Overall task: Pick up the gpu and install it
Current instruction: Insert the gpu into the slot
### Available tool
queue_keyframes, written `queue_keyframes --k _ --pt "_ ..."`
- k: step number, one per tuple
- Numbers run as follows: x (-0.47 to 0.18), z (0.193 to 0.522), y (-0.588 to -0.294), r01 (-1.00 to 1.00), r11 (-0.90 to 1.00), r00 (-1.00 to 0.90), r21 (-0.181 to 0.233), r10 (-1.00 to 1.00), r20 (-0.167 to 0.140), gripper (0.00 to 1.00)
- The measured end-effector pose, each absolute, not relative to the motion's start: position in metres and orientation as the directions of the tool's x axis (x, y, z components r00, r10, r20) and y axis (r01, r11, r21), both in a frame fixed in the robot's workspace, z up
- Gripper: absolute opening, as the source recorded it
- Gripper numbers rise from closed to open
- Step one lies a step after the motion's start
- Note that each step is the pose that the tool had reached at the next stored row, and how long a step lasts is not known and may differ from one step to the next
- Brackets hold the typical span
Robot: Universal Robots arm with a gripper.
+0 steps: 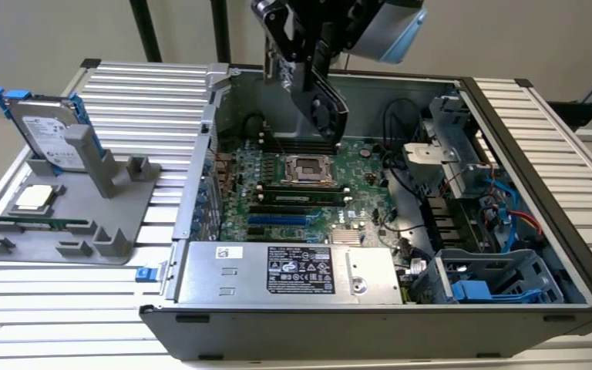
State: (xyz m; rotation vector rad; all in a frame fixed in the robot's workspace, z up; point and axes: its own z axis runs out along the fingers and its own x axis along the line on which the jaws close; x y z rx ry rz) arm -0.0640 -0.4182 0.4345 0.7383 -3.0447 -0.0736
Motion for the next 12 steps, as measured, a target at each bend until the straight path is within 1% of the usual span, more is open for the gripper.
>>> queue_keyframes --k 12 --pt "-0.0640 0.4344 -0.4182 -0.545 0.837 -0.838 0.048 -0.545 -0.003 0.00"
